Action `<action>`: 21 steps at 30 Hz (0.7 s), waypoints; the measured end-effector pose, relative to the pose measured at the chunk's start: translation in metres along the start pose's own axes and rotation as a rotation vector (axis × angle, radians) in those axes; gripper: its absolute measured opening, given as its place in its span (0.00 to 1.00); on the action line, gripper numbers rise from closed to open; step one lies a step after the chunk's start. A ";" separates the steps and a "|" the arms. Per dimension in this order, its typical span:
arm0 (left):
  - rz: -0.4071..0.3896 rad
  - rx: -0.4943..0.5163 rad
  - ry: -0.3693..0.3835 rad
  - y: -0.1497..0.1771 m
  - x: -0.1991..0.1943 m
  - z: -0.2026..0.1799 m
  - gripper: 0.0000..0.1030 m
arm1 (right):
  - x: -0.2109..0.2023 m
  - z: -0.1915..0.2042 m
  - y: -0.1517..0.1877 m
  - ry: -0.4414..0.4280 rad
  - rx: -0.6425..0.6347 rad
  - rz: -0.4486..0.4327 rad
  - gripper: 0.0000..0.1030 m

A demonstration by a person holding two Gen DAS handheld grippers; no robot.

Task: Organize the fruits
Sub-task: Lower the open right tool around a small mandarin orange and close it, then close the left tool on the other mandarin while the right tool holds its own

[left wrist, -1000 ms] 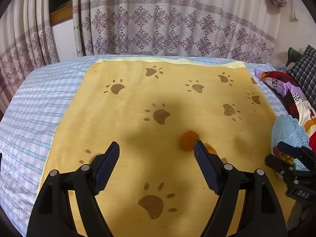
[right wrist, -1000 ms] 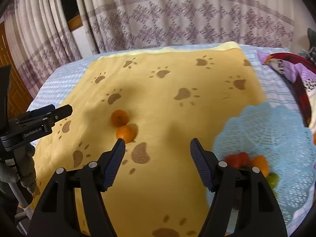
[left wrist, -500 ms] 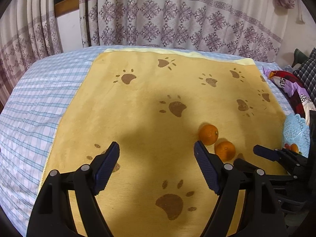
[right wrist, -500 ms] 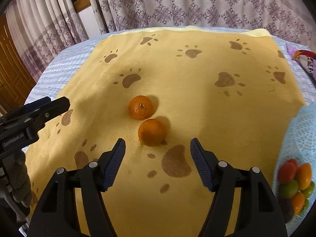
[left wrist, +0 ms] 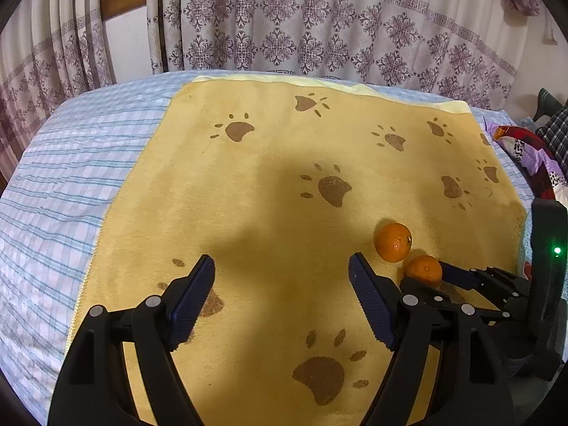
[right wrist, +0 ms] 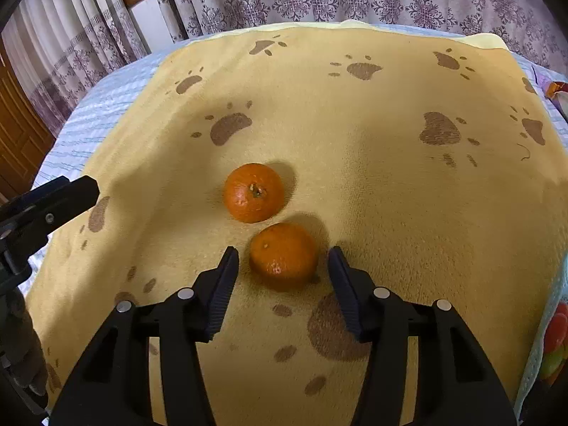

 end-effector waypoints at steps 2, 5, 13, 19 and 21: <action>0.004 0.004 0.003 0.000 0.003 -0.003 0.75 | 0.000 -0.001 -0.001 0.004 -0.001 0.000 0.44; 0.011 0.013 0.006 -0.001 0.008 -0.009 0.75 | -0.003 -0.003 -0.002 -0.008 -0.005 0.004 0.38; 0.030 0.044 0.017 -0.006 0.028 -0.031 0.75 | -0.028 -0.015 0.015 -0.002 -0.020 -0.004 0.38; 0.062 0.071 0.053 -0.005 0.044 -0.053 0.75 | -0.051 -0.033 0.026 -0.012 0.014 -0.016 0.38; 0.081 0.068 0.074 -0.005 0.050 -0.059 0.75 | -0.057 -0.036 0.030 -0.015 0.021 -0.022 0.38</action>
Point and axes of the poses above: each gripper's, at about its wrist camera, not at the fingertips, and x roughly the way its jaws point, z to its left, y to its underside, the point moved 5 cm from there along x, roughly the way its jaws point, and after that the axes turned 7 degrees about z, right-handed, at the moved point
